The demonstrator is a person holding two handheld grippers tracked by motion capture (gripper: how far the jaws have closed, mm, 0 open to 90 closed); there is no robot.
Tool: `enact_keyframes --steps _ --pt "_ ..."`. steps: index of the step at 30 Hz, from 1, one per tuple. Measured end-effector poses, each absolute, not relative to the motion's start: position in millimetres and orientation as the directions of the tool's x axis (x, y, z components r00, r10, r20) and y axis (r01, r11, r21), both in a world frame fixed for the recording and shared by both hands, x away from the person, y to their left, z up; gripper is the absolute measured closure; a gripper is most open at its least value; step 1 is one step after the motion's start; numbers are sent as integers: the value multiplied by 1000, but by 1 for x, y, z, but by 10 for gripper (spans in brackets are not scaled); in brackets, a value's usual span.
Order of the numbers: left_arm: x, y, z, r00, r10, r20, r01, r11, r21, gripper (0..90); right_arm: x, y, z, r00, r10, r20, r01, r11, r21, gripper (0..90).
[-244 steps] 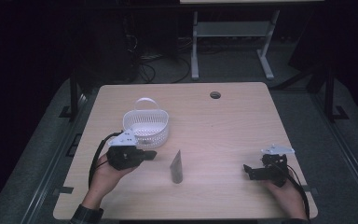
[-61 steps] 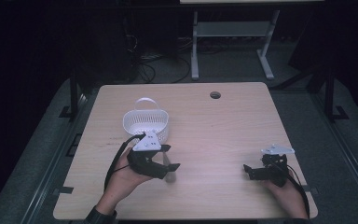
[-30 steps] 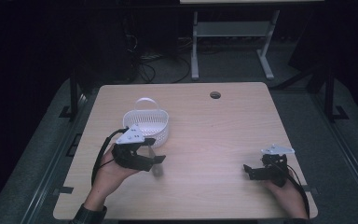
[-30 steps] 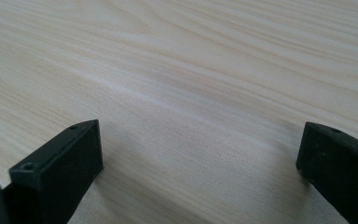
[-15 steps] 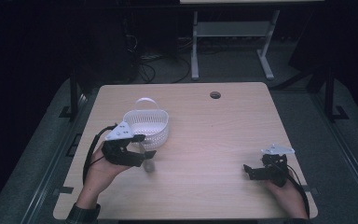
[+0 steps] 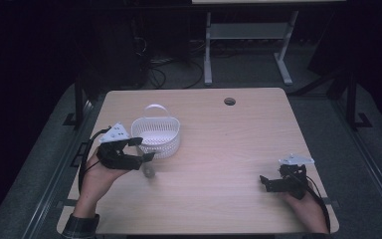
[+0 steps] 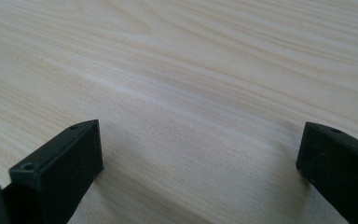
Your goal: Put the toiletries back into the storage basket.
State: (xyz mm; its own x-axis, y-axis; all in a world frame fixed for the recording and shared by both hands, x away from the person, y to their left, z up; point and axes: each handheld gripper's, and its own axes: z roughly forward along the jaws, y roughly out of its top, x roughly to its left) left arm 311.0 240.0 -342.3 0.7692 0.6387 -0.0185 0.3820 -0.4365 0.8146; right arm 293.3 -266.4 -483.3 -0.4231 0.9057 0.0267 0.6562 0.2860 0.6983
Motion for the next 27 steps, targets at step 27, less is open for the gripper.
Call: enact_keyframes --steps 27 --pt "331 261 -327 722 692 9 400 -428 810 297 293 -266 -483 -423 906 28 656 285 698 0"
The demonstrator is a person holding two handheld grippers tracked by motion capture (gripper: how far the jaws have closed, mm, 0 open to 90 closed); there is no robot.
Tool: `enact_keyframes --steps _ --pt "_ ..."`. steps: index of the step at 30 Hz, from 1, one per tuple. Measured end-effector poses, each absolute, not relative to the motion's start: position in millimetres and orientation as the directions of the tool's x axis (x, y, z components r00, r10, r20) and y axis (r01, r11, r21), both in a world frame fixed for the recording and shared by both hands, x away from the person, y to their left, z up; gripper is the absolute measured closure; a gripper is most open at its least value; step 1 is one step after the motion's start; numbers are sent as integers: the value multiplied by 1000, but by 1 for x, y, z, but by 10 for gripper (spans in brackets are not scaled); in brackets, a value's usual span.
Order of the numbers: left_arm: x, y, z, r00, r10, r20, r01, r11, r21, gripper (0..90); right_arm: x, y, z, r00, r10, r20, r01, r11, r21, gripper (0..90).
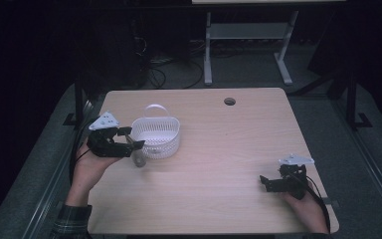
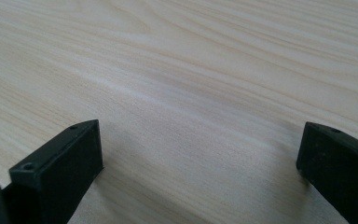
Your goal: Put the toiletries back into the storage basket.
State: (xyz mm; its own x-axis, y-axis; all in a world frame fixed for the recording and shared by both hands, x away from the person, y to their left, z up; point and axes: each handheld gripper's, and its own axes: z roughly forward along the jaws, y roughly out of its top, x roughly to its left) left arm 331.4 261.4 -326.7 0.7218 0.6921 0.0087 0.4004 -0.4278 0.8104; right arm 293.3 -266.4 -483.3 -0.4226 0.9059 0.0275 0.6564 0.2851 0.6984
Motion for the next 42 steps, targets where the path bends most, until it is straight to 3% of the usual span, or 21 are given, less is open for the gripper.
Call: enact_keyframes --steps 42 --pt "344 272 -286 696 717 32 378 -404 833 297 293 -266 -483 -423 906 27 656 285 699 0"
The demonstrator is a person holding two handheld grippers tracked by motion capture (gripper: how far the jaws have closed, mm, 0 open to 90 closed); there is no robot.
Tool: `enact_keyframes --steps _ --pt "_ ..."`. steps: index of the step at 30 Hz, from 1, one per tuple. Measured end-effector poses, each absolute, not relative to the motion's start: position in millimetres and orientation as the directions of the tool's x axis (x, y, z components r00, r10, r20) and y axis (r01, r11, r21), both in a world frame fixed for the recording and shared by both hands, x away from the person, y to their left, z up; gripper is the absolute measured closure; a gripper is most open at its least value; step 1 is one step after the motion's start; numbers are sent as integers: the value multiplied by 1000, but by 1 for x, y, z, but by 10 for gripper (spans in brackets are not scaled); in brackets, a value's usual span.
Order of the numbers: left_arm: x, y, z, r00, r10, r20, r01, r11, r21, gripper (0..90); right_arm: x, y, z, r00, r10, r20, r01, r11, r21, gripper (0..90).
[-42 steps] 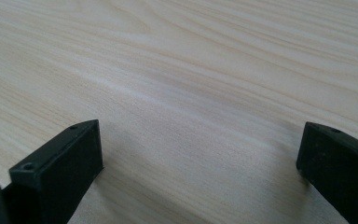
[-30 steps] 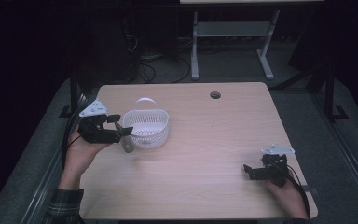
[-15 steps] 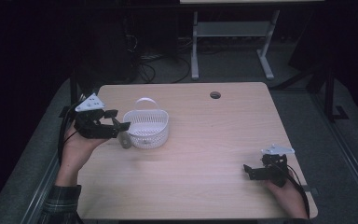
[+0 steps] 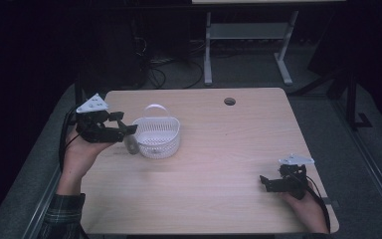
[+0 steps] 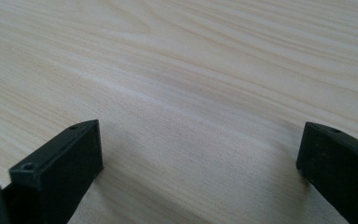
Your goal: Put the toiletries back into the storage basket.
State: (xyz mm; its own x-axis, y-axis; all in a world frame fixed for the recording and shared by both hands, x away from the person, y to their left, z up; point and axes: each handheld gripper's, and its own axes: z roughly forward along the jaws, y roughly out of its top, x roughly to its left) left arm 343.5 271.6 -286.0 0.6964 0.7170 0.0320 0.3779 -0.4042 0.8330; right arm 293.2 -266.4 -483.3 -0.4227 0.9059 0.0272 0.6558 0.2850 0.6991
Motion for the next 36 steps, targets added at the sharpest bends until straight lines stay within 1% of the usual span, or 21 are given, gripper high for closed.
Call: enact_keyframes --steps 21,36 --pt "355 273 -269 684 729 35 368 -385 846 297 293 -266 -483 -422 906 27 656 285 699 0" --pt "370 271 -269 677 736 26 366 -367 855 297 293 -266 -483 -423 906 27 656 285 699 0"
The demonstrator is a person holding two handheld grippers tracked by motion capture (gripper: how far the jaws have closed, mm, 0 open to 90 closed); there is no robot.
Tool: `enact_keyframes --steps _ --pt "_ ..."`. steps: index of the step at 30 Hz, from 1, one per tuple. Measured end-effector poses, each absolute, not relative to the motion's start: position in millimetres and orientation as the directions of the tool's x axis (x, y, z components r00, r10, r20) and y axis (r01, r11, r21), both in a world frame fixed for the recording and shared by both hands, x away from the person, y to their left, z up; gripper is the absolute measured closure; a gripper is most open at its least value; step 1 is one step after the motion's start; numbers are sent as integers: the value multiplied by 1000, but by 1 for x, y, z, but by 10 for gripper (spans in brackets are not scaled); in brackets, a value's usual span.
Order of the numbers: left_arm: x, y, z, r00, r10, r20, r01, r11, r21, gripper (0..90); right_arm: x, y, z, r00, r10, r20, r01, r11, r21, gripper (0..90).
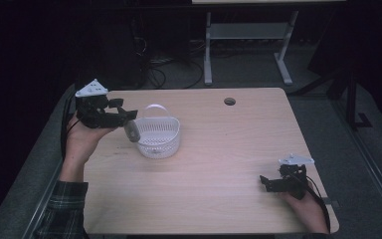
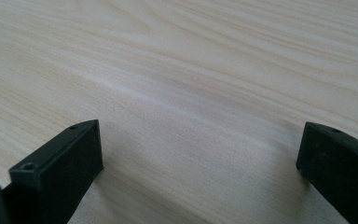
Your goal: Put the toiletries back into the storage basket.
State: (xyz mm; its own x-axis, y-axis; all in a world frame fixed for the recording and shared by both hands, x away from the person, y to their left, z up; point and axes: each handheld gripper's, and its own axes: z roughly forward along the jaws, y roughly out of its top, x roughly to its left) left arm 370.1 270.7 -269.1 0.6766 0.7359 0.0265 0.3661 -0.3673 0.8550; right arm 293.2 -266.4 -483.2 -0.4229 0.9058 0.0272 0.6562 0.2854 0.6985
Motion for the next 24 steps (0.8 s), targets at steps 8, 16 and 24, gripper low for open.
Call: enact_keyframes --steps 8,16,24 --pt "380 266 -273 679 734 31 352 -363 863 297 293 -266 -483 -423 906 27 656 285 699 0" --pt "388 259 -279 686 727 20 355 -359 863 298 293 -266 -483 -423 906 27 656 286 699 0" --pt "393 253 -291 692 722 18 367 -372 853 297 293 -266 -483 -423 906 27 656 286 699 0"
